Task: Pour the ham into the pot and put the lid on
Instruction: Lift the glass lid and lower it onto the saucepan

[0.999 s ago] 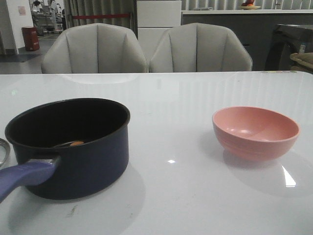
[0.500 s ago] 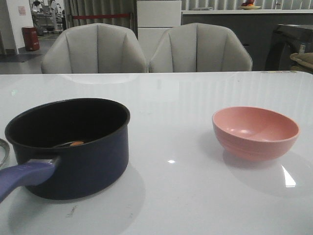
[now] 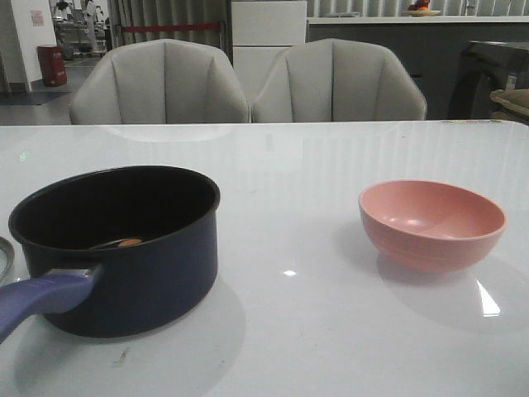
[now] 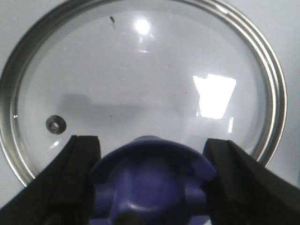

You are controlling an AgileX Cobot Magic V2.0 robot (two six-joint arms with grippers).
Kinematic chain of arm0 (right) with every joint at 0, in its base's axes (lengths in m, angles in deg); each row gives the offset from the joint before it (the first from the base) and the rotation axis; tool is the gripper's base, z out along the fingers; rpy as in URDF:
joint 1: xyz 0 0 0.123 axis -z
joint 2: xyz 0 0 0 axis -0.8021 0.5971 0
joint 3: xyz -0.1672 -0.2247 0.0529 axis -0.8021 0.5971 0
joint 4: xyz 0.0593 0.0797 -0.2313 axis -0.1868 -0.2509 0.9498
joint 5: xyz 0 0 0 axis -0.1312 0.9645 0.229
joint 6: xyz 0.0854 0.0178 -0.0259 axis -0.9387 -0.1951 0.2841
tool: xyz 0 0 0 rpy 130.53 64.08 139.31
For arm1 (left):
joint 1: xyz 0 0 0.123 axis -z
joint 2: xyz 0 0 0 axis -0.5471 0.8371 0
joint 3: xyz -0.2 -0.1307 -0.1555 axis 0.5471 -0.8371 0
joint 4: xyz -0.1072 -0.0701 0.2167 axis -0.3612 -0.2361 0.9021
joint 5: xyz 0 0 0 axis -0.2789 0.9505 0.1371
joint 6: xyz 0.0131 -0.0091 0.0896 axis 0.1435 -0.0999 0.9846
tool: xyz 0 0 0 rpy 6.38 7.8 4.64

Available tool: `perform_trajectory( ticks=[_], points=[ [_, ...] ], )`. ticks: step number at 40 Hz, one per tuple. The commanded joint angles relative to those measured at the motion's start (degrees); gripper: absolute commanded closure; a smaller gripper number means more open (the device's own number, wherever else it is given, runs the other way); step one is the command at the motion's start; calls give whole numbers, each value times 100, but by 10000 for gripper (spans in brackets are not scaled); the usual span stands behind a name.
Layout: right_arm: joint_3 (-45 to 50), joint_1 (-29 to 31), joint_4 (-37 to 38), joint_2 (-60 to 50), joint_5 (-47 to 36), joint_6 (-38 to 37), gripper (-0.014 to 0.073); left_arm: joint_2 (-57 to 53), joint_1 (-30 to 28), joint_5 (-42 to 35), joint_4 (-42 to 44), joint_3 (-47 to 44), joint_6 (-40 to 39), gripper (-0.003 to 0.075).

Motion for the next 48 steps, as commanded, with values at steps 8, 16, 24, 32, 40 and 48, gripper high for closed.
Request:
perform_trajectory(
  ticks=[8, 16, 24, 32, 40, 48],
  points=[
    [-147, -3, -49, -64, -480, 43, 433, -618, 3, 754, -49, 782, 128, 512],
    [-147, -3, -49, -64, -480, 43, 433, -900, 261, 1111, -49, 1458, 136, 512],
    [-147, -3, -49, -64, -480, 43, 433, -1080, 1099, 1111, -49, 1871, 136, 512],
    [-147, -3, -49, -64, -480, 43, 433, -1080, 2287, 1111, 24, 1985, 246, 512],
    [-147, -3, -49, -64, -480, 43, 433, -1045, 3061, 1111, 350, 1985, 266, 512],
    [-147, -3, -49, -64, -480, 43, 433, -947, 3133, 1111, 98, 1974, 266, 512]
  ],
)
